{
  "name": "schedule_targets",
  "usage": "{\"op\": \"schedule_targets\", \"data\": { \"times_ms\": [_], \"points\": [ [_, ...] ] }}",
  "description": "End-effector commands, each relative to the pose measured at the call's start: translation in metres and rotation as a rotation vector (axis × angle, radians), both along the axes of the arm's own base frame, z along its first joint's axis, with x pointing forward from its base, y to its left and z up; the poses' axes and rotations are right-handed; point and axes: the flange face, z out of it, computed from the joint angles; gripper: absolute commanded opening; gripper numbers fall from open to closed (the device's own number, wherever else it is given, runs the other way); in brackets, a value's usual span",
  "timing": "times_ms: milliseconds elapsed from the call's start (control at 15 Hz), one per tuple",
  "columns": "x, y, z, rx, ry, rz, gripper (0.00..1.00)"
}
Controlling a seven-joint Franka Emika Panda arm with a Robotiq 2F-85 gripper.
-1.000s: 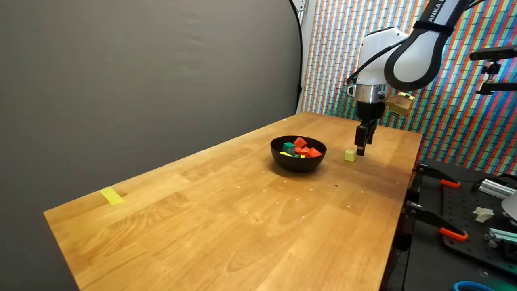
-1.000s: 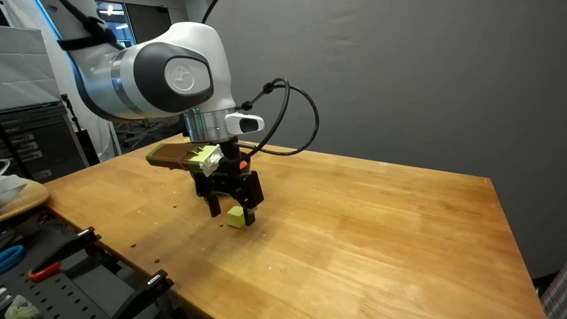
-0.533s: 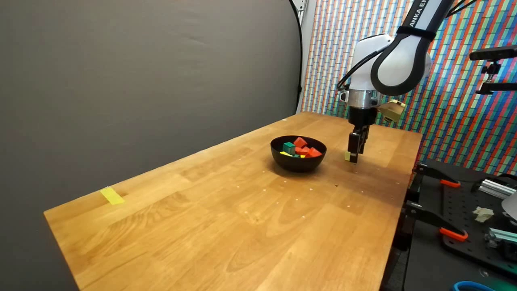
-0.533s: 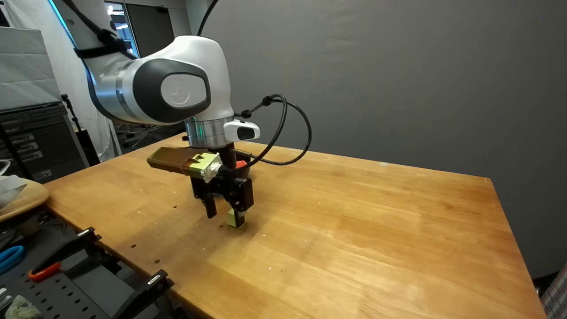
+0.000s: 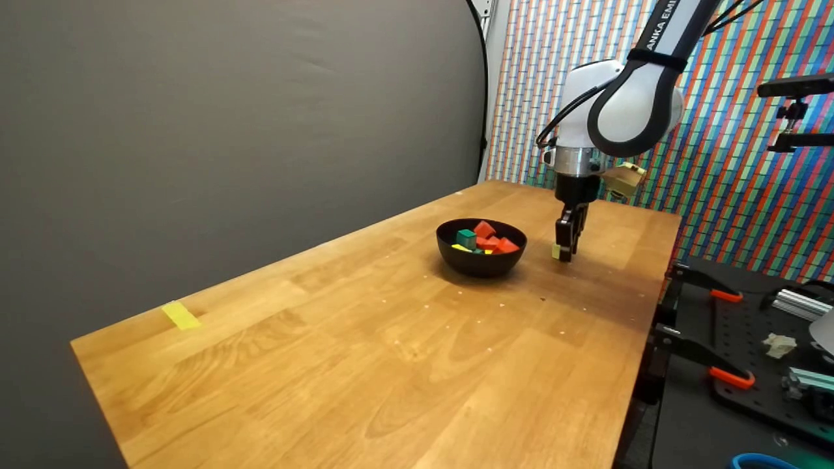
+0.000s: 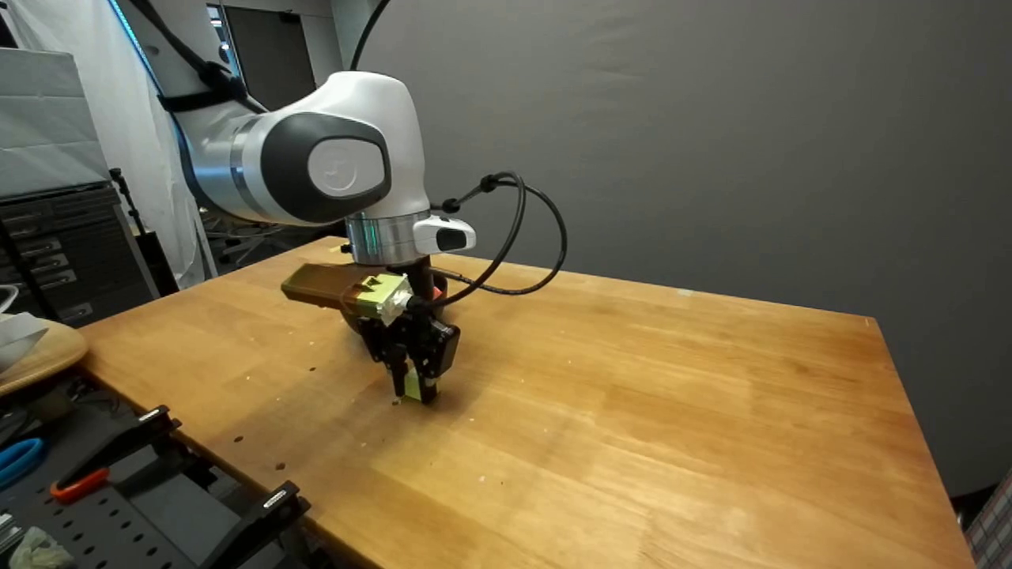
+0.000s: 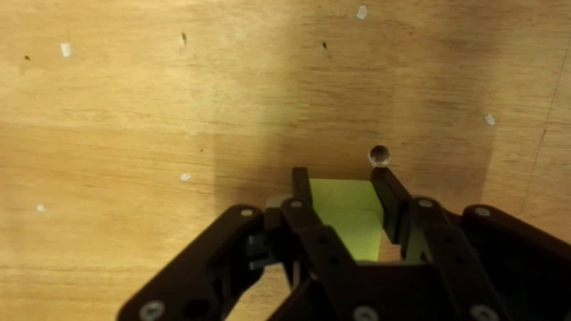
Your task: Put all the blocks in the bowl
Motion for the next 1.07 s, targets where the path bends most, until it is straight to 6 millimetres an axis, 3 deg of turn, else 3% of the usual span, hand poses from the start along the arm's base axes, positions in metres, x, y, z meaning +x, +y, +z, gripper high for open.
{"op": "schedule_targets", "data": {
  "times_ms": [0, 200, 333, 533, 733, 1000],
  "points": [
    [-0.008, 0.006, 0.027, -0.033, 0.081, 0.064, 0.16],
    [-0.017, 0.024, 0.072, -0.189, 0.066, 0.161, 0.16],
    [-0.010, 0.047, 0.105, -0.237, -0.029, 0.234, 0.16],
    [0.015, 0.093, 0.133, -0.174, -0.188, 0.312, 0.16],
    [0.040, 0.127, 0.130, -0.100, -0.239, 0.329, 0.16],
    [0.070, 0.140, 0.099, -0.020, -0.202, 0.276, 0.16]
  ]
}}
